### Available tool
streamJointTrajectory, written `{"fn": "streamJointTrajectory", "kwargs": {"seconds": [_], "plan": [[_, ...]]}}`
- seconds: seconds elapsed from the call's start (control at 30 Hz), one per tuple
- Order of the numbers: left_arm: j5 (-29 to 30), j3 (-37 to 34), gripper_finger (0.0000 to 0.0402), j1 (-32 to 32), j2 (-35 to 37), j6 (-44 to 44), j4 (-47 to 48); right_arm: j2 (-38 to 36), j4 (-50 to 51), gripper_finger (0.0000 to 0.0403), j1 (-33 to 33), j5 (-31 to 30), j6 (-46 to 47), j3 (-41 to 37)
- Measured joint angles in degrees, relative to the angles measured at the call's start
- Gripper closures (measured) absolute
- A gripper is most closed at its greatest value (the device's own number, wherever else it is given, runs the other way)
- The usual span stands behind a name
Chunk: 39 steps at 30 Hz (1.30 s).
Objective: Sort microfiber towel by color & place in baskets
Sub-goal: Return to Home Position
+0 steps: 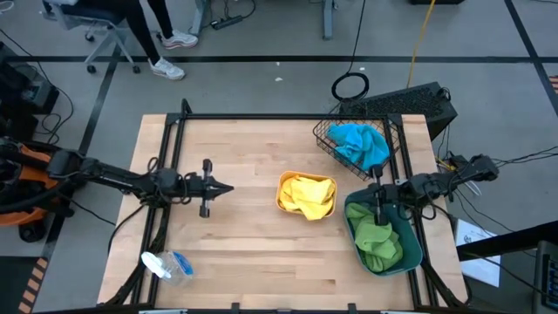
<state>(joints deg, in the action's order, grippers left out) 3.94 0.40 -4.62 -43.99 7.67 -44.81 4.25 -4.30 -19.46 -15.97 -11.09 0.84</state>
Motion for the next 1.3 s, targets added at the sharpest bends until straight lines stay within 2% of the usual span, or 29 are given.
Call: {"fn": "streamJointTrajectory", "kwargs": {"seconds": [0.43, 0.57, 0.7, 0.97, 1.3], "plan": [[-0.7, 0.0, 0.0393, 0.0, 6.1, 0.1, 5.7, -4.2, 0.9, 0.0403, 0.0, 0.1, -1.6, 0.1], [-0.7, 0.0, 0.0393, 0.0, 7.1, 0.2, 6.6, -4.2, 0.5, 0.0403, 0.3, 3.2, -3.3, 0.0], [-0.7, -0.1, 0.0393, 0.0, 7.5, 0.2, 6.2, -4.1, -2.5, 0.0403, 2.5, 9.1, -4.4, 0.1], [-0.7, -0.1, 0.0393, 0.0, 7.4, 0.8, 6.3, -4.1, -2.3, 0.0403, 10.2, 13.2, -4.0, 0.0], [-0.6, -0.1, 0.0393, 0.0, 7.4, 2.2, 7.2, -4.1, 2.3, 0.0403, 13.6, 13.3, 0.4, 0.0]]}}
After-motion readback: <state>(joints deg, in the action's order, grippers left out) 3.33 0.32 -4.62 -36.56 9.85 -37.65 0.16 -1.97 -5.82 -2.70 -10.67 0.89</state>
